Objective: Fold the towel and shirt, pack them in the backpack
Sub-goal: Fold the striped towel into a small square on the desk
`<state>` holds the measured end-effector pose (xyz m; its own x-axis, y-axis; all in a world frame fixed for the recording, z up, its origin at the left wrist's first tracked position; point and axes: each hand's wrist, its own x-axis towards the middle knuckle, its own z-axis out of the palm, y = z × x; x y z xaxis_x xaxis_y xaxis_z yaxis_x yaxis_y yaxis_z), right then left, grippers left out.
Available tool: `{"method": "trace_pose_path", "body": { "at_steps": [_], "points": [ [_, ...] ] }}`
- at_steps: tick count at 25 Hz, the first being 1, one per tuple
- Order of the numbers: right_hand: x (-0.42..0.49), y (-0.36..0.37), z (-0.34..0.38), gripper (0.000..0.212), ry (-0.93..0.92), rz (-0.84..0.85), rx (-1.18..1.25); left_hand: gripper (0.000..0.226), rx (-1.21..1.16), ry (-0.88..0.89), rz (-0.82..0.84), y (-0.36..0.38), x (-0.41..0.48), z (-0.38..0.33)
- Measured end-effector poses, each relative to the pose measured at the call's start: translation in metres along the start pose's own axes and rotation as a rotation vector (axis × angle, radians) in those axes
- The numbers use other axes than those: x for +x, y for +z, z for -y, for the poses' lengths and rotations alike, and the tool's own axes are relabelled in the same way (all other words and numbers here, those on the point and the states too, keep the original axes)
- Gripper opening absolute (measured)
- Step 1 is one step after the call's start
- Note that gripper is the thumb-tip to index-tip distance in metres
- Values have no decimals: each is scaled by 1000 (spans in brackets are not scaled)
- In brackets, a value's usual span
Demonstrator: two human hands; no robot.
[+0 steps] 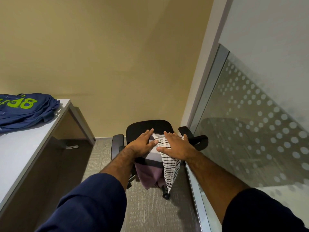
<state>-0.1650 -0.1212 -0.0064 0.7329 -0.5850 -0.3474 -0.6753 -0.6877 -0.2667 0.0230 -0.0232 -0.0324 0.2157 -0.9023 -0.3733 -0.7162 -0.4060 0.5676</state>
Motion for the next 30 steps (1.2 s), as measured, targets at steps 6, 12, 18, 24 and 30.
{"method": "trace_pose_path", "body": {
  "at_steps": [6,12,18,24,30],
  "points": [
    [14,9,-2,88,-29,-35,11,54,-15,82,-64,9,4,-17],
    [17,6,2,71,-24,-85,30,47,-11,160,-197,15,0,-20],
    [14,-8,23,35,-80,-212,48,43,10,231,-304,-8,-1,-21],
    [35,-43,75,34,-140,-425,-74,46,68,295,-467,-78,-19,-13],
    [54,-109,180,45,-339,-583,-172,49,64,230,-697,-175,-65,26]
  ]
}}
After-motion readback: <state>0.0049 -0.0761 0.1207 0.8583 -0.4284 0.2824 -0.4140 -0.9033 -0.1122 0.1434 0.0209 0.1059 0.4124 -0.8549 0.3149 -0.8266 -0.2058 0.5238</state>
